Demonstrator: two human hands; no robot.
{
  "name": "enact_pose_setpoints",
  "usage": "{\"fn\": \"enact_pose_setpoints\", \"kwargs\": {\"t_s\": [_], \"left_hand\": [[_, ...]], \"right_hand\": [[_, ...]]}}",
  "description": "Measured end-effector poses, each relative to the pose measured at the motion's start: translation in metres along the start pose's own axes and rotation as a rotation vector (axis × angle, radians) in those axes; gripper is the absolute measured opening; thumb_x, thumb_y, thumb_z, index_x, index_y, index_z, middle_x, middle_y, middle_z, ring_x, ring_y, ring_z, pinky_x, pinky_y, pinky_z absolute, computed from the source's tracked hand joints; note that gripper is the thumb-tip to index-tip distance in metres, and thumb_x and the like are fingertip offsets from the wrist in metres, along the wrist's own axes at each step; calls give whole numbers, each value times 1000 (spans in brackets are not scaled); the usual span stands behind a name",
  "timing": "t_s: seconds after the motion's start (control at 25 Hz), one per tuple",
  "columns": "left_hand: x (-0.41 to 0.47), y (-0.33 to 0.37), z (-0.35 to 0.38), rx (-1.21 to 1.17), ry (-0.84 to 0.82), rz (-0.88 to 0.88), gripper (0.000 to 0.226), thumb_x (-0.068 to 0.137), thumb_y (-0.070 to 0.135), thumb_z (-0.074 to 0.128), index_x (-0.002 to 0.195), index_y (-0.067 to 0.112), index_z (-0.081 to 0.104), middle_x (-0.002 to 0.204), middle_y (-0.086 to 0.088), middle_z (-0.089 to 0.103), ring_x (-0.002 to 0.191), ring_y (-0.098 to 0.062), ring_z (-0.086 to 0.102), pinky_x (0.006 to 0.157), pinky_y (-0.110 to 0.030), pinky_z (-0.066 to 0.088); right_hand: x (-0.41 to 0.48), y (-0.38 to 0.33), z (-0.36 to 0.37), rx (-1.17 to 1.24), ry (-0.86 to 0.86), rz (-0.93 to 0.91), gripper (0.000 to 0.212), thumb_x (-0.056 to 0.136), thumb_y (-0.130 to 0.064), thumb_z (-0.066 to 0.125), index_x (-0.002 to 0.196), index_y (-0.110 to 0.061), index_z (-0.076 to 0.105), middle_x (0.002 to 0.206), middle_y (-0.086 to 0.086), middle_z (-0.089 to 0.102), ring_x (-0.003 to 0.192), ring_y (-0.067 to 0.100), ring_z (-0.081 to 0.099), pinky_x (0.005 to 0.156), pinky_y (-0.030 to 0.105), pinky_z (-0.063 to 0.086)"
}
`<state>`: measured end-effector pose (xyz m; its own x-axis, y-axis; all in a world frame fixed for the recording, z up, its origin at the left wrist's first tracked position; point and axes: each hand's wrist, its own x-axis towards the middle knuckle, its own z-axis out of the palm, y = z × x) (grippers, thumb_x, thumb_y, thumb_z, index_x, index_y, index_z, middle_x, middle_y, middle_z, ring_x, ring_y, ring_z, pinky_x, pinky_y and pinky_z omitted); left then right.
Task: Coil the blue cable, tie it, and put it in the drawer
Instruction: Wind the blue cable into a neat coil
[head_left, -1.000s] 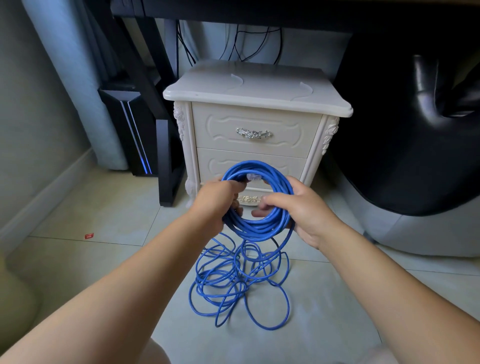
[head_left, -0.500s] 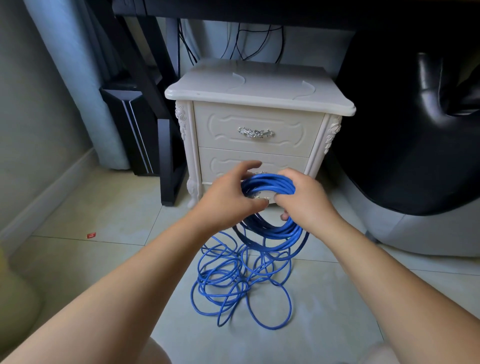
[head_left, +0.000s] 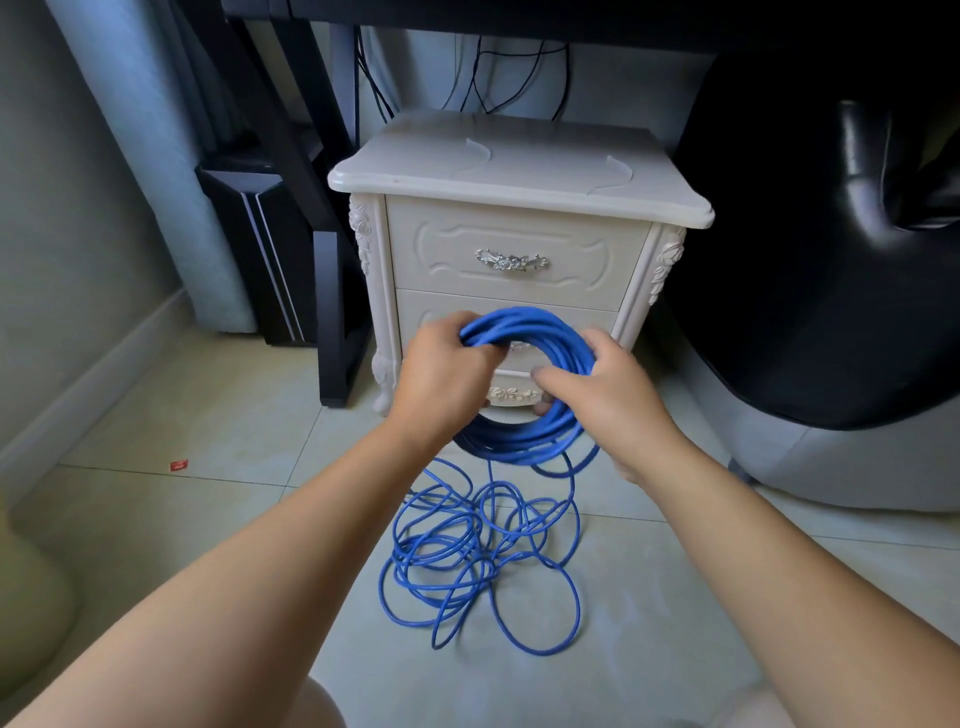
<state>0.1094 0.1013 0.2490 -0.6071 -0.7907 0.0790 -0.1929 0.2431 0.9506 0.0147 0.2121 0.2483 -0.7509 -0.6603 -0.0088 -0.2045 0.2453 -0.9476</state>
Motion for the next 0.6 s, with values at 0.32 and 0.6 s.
{"fn": "enact_pose_setpoints", "kwargs": {"t_s": [0.32, 0.6], "left_hand": [[-6, -1, 9, -430, 156, -250, 10, 90, 7, 59, 81, 13, 60, 59, -2, 37, 47, -15, 42, 54, -30, 44], [-7, -2, 1, -248, -144, -247, 10, 88, 24, 70, 85, 15, 65, 65, 2, 62, 68, -14, 60, 66, -25, 46]], "right_hand": [[-8, 18, 28, 477, 37, 230, 21, 86, -4, 67, 97, -20, 59, 81, 9, 67, 78, 25, 69, 86, 48, 55], [0, 14, 11, 241, 129, 127, 21, 90, 1, 48, 84, -19, 51, 58, 4, 59, 59, 22, 71, 64, 37, 55]]}}
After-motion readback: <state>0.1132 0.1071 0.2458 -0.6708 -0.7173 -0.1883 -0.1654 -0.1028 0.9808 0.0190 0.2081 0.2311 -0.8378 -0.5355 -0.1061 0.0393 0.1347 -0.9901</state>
